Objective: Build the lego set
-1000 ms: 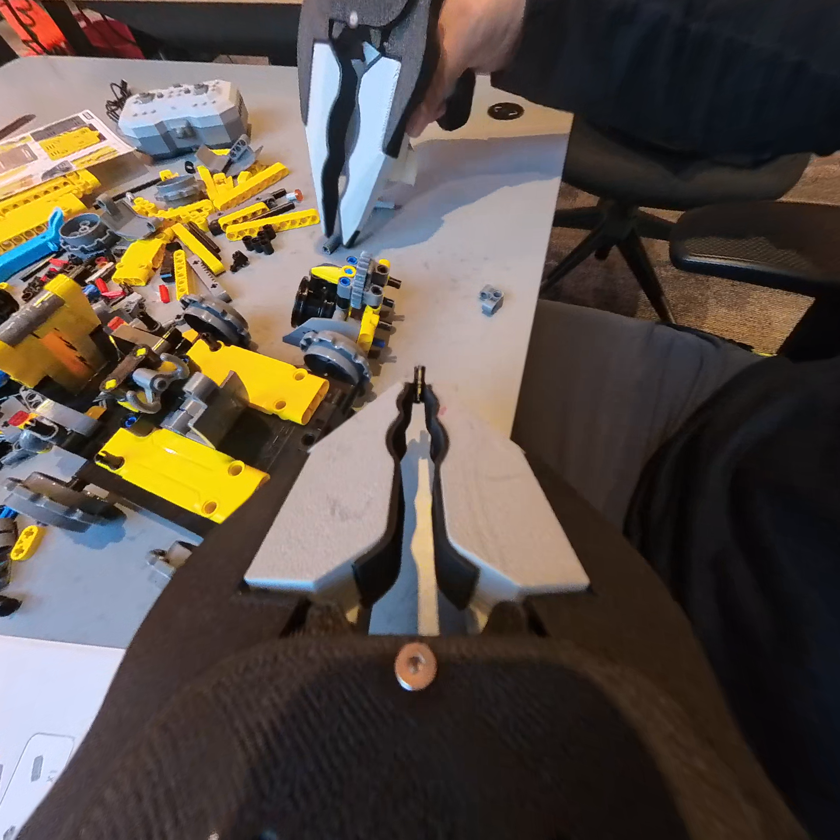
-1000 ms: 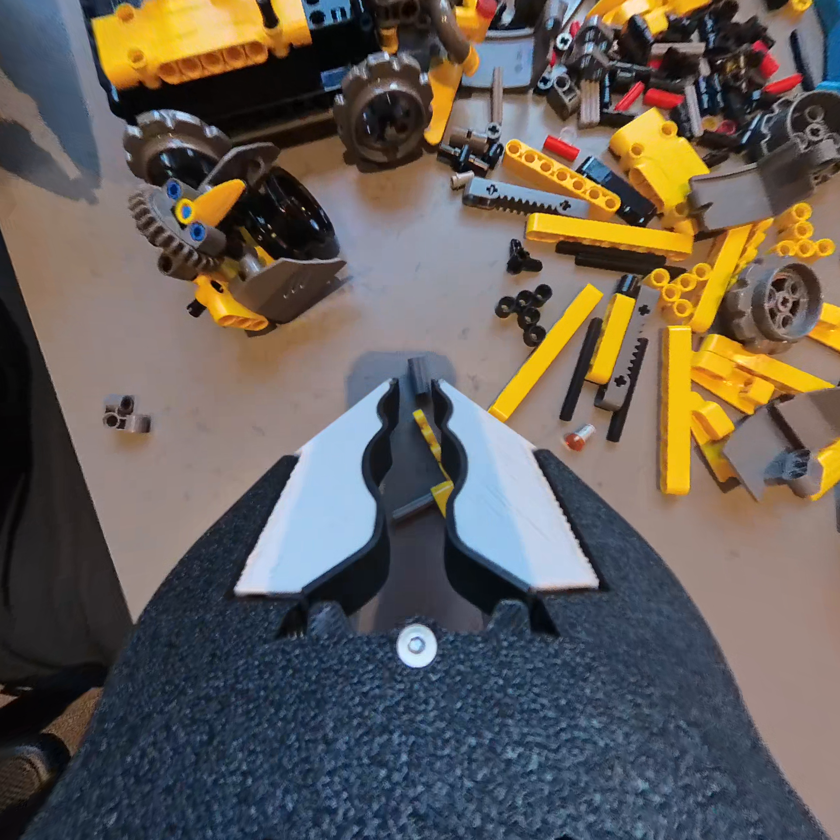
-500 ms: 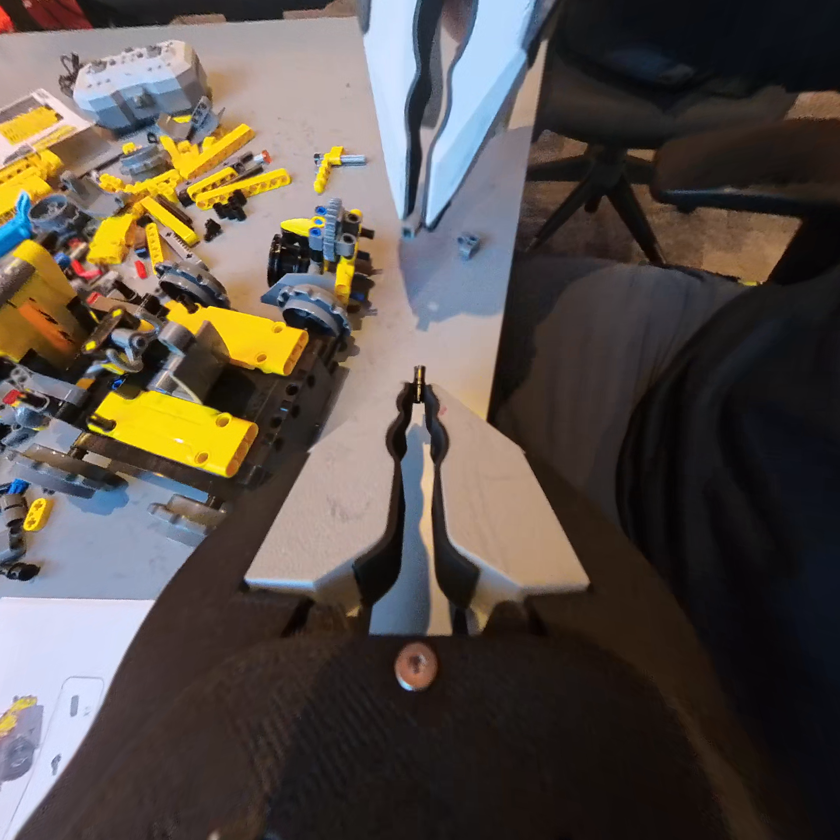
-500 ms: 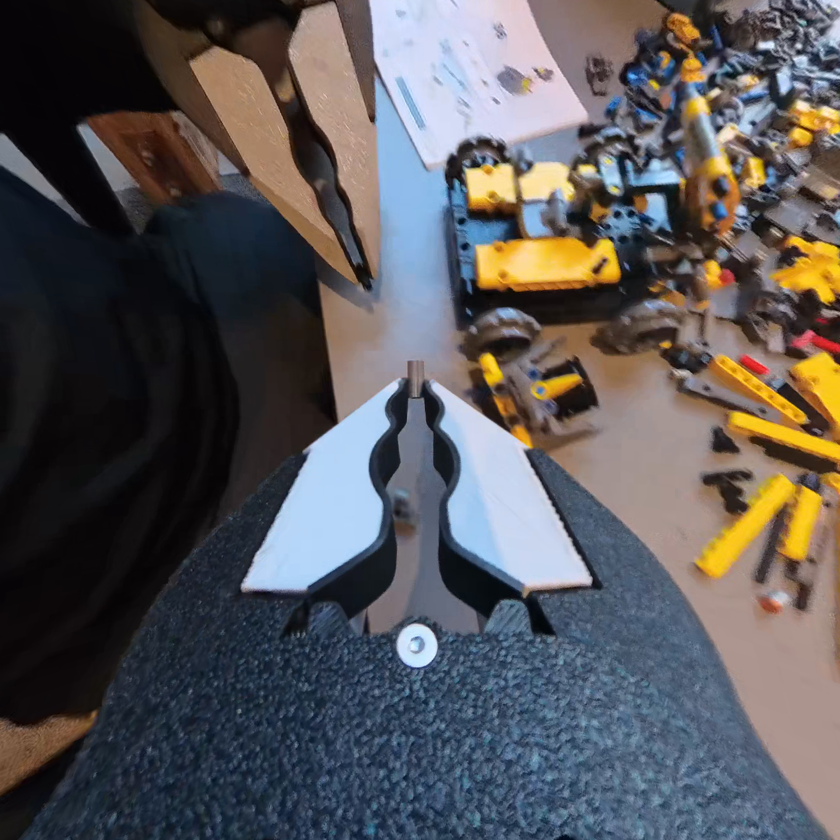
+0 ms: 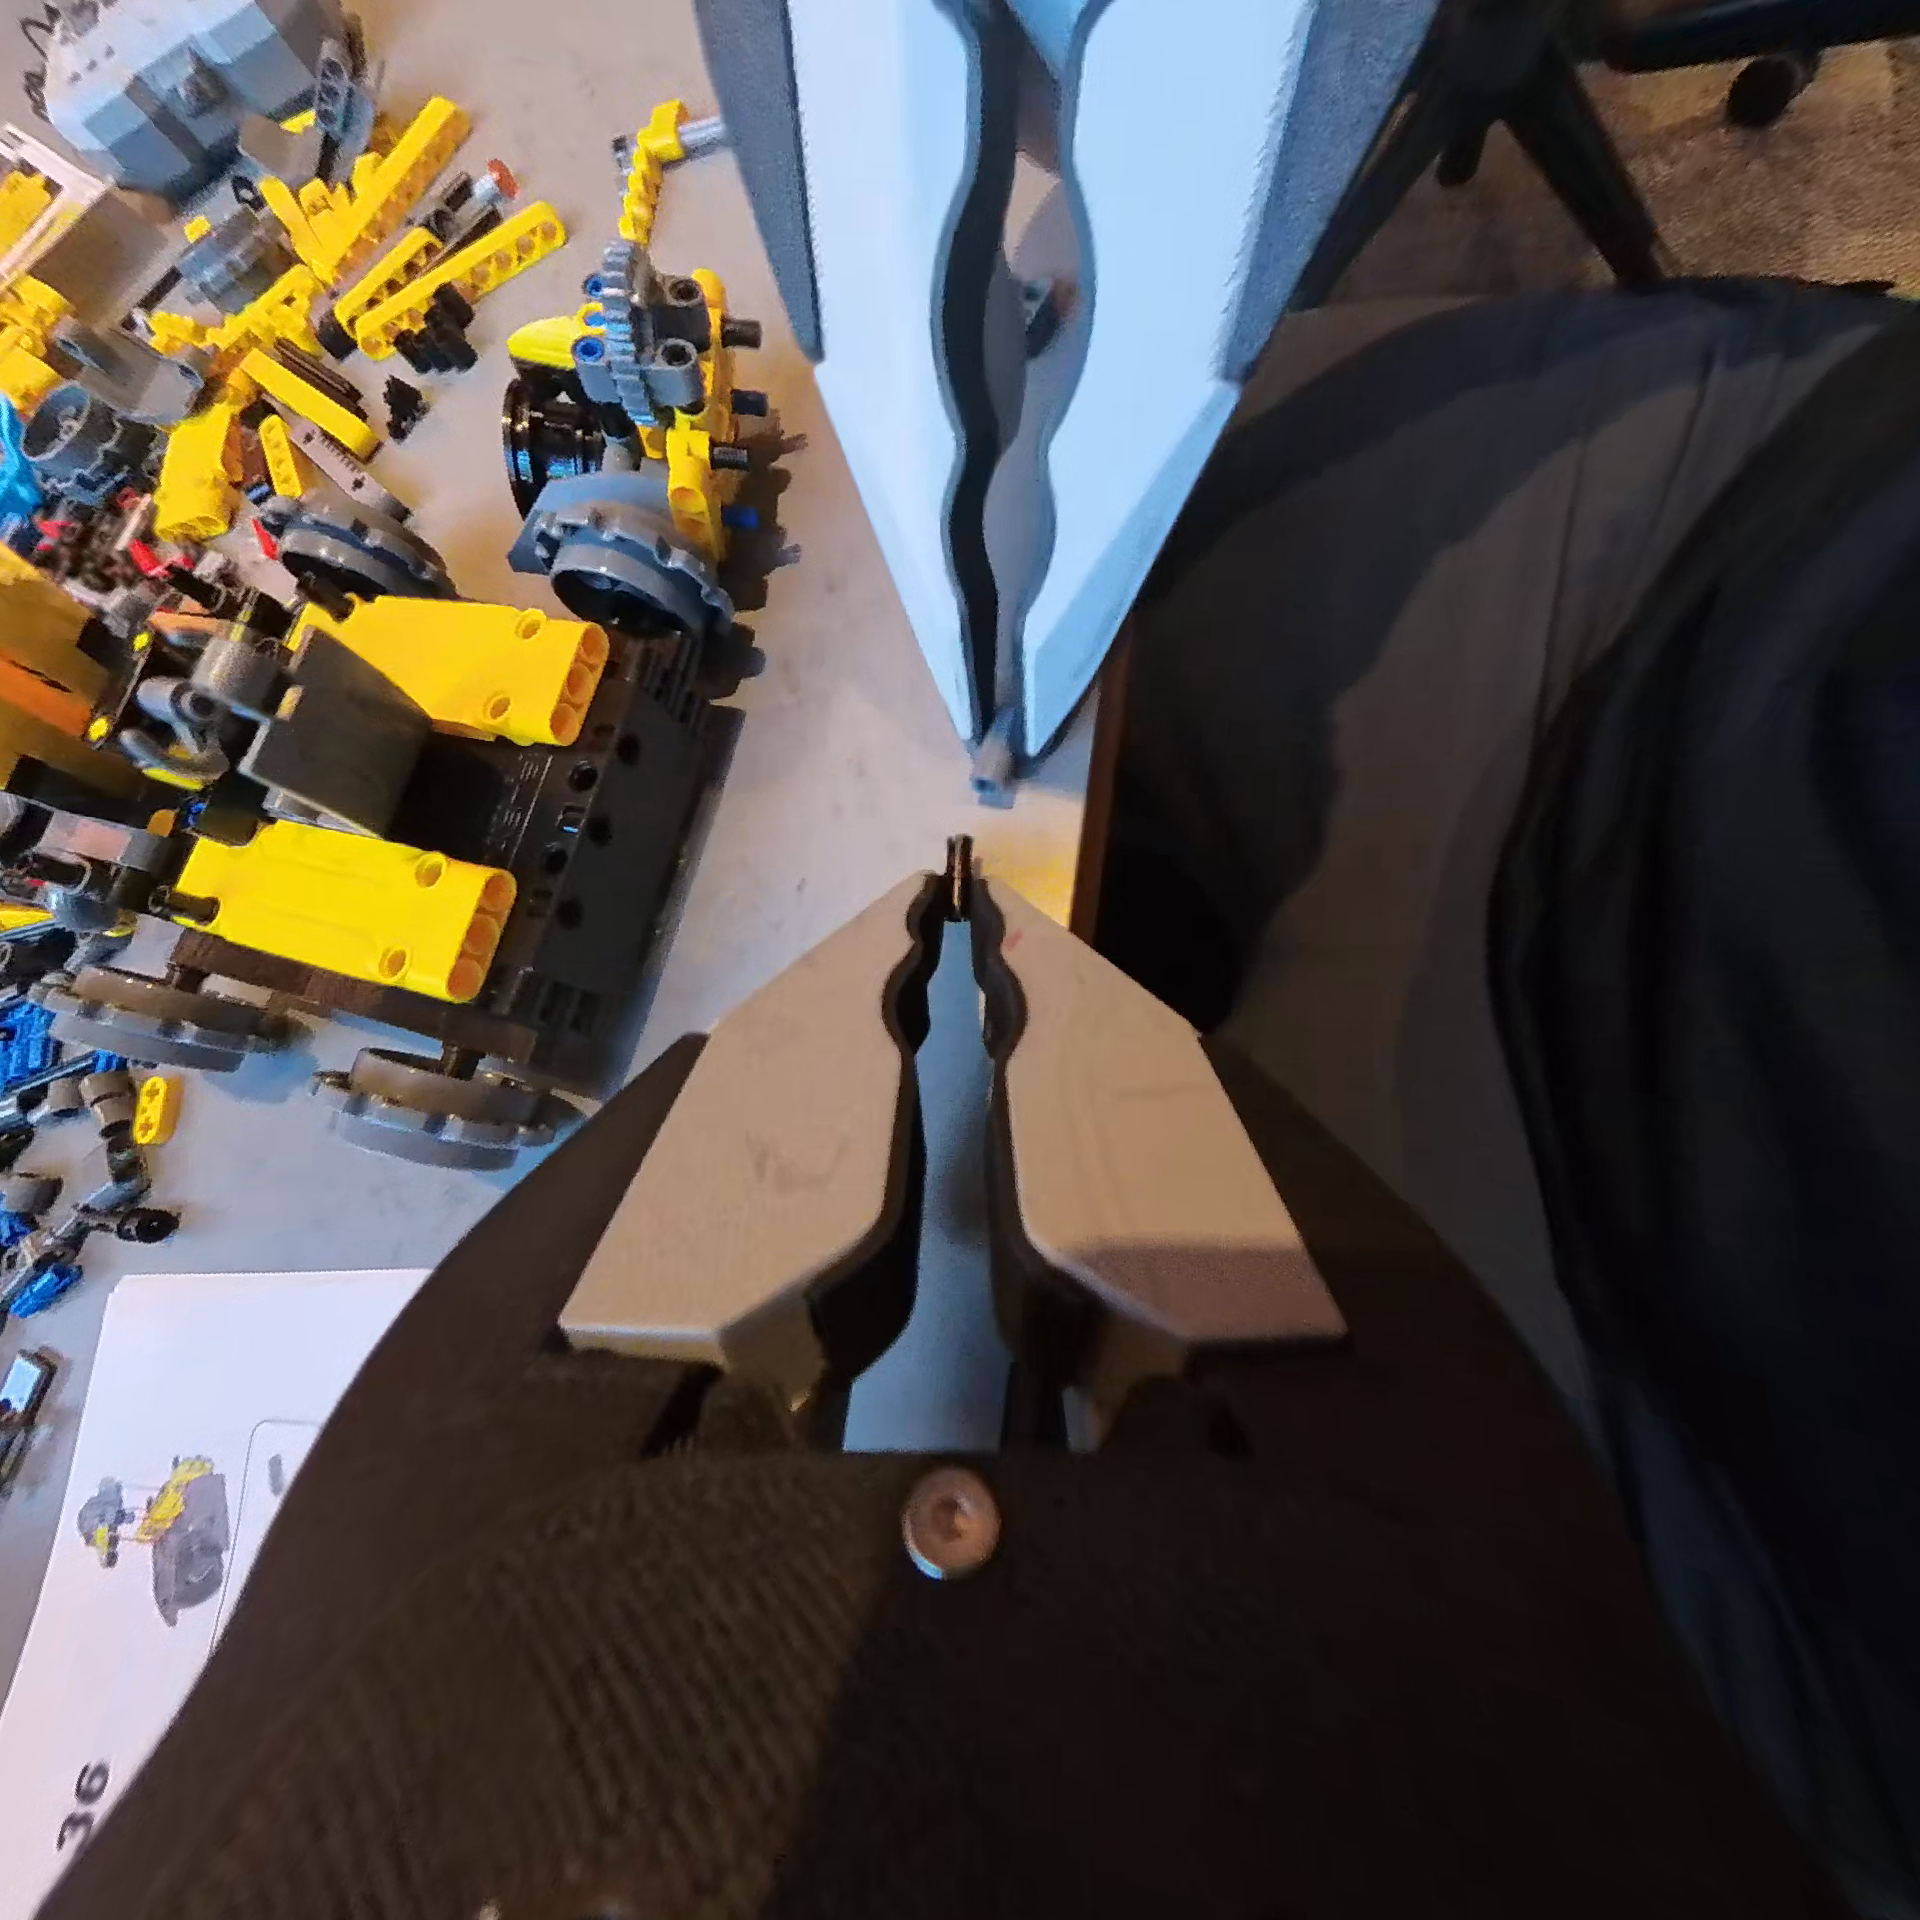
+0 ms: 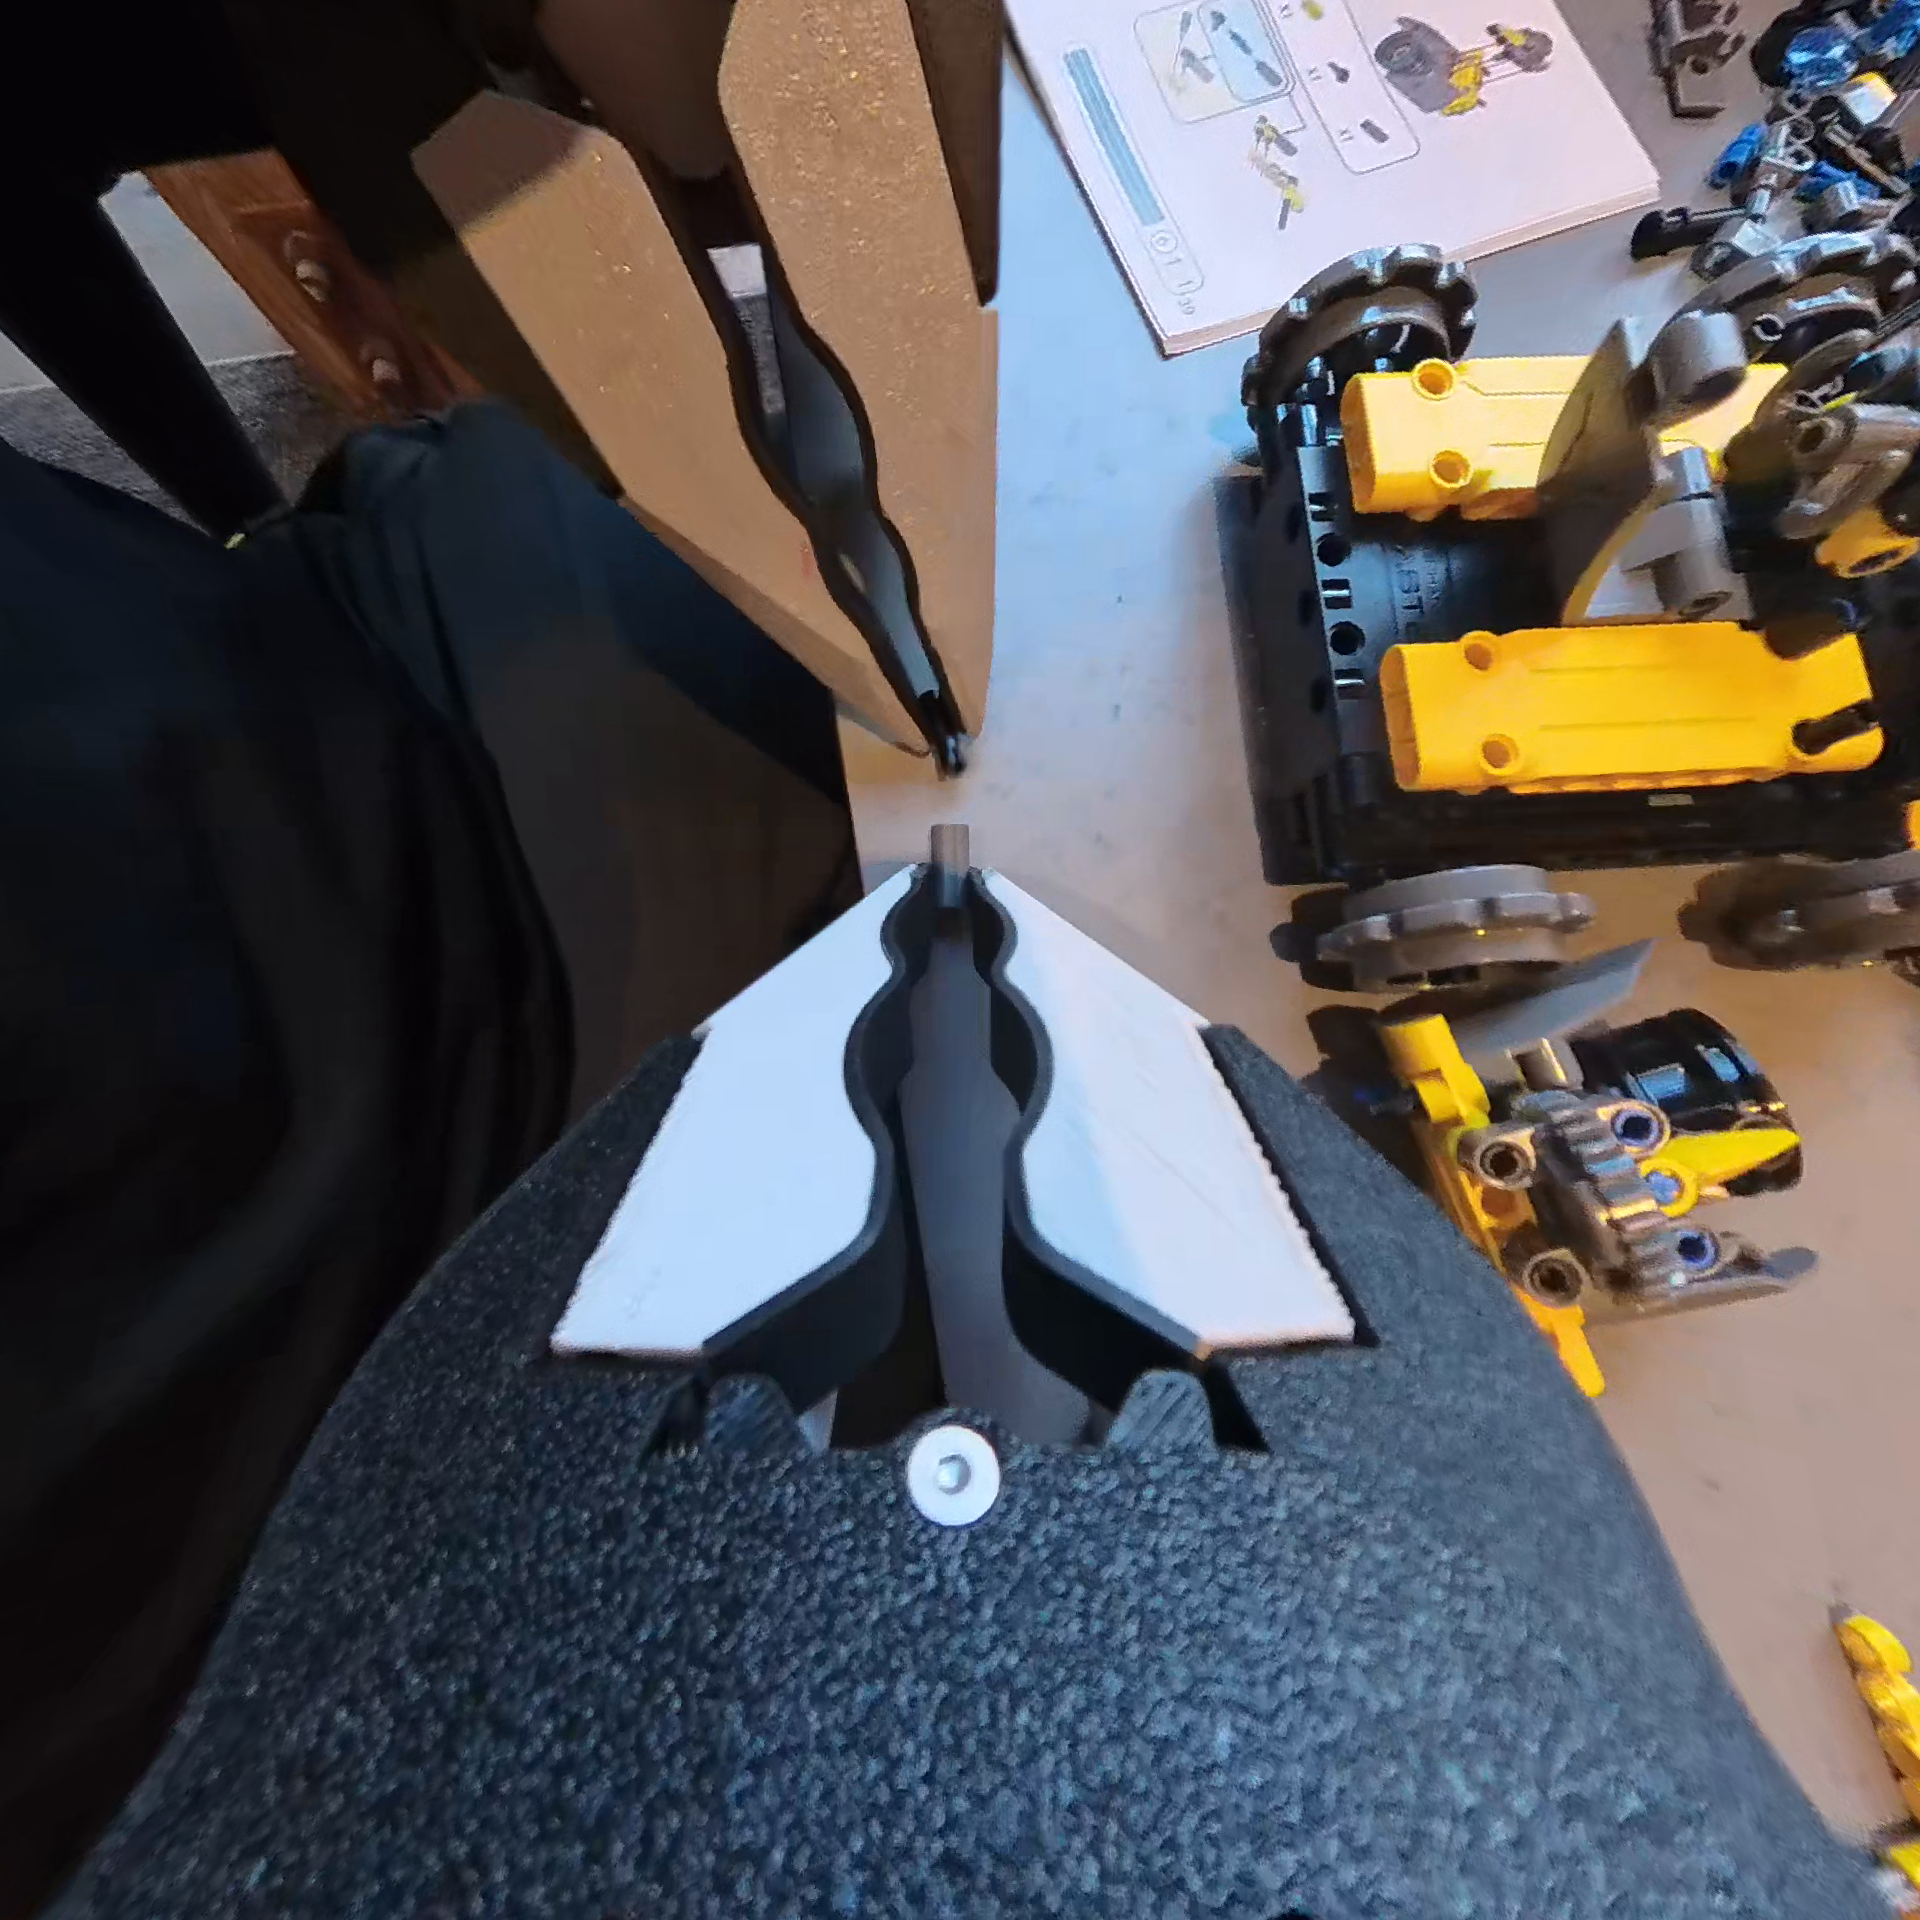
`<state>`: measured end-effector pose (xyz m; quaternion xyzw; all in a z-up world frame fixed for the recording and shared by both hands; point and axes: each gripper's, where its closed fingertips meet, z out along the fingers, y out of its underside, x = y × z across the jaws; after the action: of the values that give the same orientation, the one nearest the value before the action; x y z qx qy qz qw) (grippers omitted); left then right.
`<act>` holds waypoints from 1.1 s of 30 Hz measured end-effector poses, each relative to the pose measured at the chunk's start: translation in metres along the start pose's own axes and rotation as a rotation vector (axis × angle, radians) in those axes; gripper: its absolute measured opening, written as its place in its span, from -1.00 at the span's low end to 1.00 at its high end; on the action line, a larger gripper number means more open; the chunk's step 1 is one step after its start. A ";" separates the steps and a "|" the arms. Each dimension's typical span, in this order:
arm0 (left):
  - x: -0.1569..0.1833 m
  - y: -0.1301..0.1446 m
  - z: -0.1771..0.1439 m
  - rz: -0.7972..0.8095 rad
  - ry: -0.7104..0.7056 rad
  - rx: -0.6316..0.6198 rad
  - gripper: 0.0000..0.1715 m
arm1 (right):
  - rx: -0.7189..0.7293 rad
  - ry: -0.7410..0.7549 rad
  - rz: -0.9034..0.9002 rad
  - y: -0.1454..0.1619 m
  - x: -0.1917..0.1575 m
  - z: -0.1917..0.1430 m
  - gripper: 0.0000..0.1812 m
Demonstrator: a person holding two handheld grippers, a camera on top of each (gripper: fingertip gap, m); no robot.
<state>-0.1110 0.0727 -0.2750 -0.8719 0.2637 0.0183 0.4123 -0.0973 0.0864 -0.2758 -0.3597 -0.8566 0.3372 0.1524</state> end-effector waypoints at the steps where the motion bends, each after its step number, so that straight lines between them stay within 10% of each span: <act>1: 0.001 -0.001 0.000 0.005 -0.004 0.001 -0.96 | 0.000 0.002 0.001 0.000 0.001 0.001 -0.93; 33: 0.002 -0.002 0.002 -0.155 0.053 0.038 -0.96 | 0.021 0.010 0.014 -0.005 0.009 0.007 -0.93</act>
<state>-0.1083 0.0742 -0.2752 -0.8819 0.2063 -0.0417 0.4218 -0.1094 0.0867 -0.2771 -0.3658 -0.8496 0.3454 0.1580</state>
